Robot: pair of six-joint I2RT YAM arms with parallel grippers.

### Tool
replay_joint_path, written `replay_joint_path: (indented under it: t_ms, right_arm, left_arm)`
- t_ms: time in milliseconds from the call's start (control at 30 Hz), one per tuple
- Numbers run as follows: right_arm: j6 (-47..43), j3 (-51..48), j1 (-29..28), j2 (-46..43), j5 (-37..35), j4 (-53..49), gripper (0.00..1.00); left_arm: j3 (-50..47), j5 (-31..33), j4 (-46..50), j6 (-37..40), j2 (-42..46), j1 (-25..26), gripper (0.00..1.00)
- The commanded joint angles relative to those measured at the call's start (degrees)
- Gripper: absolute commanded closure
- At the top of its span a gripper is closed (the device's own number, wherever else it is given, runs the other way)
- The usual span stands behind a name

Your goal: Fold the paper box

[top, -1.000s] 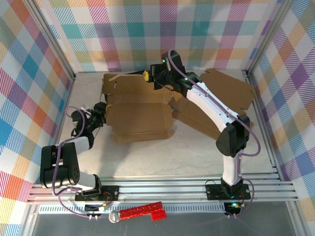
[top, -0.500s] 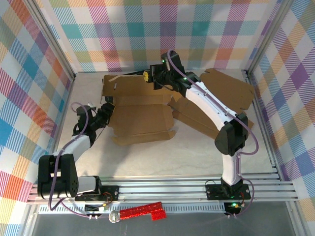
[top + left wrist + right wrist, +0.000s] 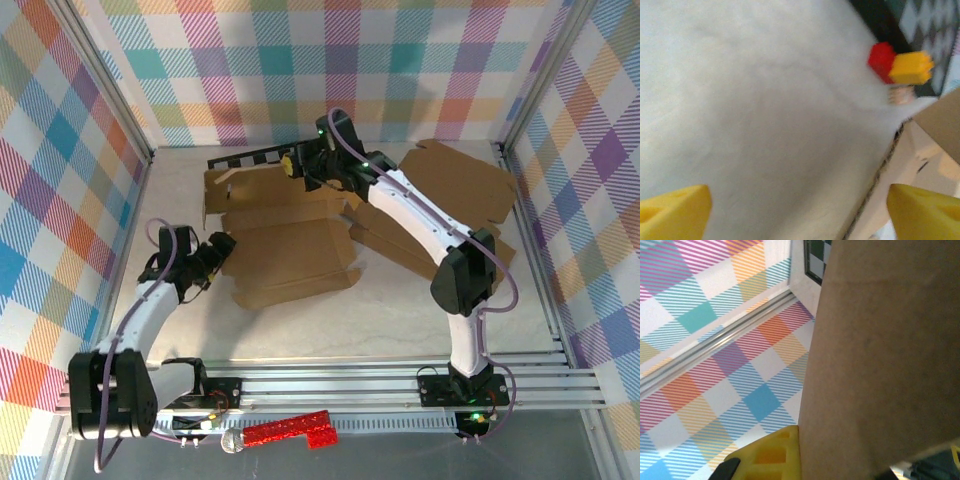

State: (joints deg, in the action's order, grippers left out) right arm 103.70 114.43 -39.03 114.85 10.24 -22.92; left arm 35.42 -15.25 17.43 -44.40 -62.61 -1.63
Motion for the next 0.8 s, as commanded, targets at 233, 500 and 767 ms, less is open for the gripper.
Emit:
replay_joint_path:
  t_ms: [233,500,767]
  right_arm:
    - [-14.7,-2.8,-1.9,3.7,2.4,1.8,1.00]
    - [-22.1,-6.9,-1.9,4.5,7.0,4.3,1.00]
    - [-26.5,-8.8,-1.9,5.6,9.4,6.0,1.00]
  left_arm:
    - [1.1,11.5,30.4,5.1,24.2,2.4,0.16]
    - [8.4,15.1,30.2,9.9,13.9,-0.4,0.71]
    - [11.3,14.1,19.5,19.5,-0.2,-3.0,0.79]
